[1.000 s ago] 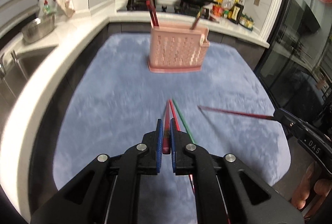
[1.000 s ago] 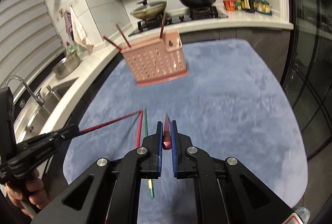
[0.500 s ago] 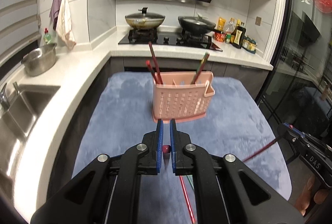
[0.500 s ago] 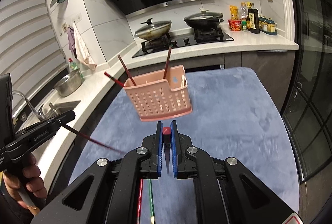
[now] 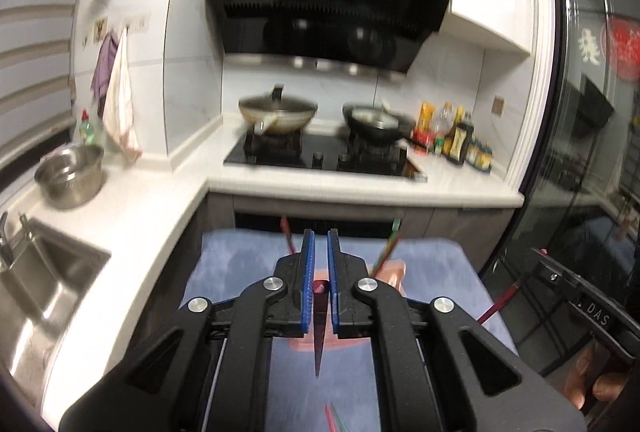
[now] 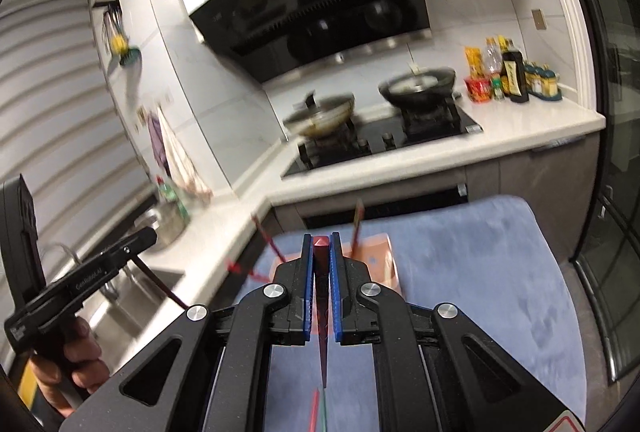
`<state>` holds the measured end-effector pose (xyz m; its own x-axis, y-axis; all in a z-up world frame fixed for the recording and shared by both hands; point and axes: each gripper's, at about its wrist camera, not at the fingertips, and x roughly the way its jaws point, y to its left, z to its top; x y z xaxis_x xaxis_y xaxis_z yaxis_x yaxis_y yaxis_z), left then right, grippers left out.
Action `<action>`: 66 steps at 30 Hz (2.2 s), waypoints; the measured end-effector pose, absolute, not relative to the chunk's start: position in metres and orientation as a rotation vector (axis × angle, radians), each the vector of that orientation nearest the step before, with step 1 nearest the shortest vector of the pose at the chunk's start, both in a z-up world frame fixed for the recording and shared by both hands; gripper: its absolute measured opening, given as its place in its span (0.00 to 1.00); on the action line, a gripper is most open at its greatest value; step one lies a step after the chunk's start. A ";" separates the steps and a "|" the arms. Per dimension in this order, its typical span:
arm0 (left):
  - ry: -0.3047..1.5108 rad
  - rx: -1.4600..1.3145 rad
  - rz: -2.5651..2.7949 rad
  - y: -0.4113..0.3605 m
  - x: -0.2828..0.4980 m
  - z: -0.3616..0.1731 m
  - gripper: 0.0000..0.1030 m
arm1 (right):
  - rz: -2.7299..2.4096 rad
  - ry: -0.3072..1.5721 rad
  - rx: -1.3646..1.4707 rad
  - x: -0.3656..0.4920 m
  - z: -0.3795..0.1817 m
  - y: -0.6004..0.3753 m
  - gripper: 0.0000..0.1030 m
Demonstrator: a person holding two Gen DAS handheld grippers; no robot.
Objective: Organize utensils
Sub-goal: 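Insert both chopsticks into the pink holder and open both grippers, then withdraw both grippers back to the last red and green chopsticks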
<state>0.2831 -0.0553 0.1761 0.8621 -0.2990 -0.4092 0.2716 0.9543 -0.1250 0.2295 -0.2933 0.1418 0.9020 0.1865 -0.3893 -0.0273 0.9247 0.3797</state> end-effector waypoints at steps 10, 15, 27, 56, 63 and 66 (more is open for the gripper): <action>0.308 -0.115 -0.285 -0.069 0.340 0.215 0.06 | 0.093 0.323 0.408 0.304 0.176 -0.304 0.07; 0.306 -0.106 -0.276 -0.077 0.365 0.211 0.06 | 0.069 0.343 0.411 0.336 0.163 -0.308 0.07; 0.402 -0.108 -0.267 -0.087 0.399 0.160 0.06 | 0.061 0.479 0.409 0.372 0.104 -0.304 0.07; 0.509 -0.107 -0.222 -0.075 0.389 0.121 0.19 | 0.044 0.537 0.367 0.356 0.087 -0.288 0.15; 0.522 -0.082 -0.207 -0.072 0.365 0.118 0.19 | 0.058 0.542 0.332 0.326 0.088 -0.278 0.15; 0.538 -0.059 -0.201 -0.071 0.352 0.112 0.19 | 0.062 0.549 0.303 0.312 0.085 -0.271 0.15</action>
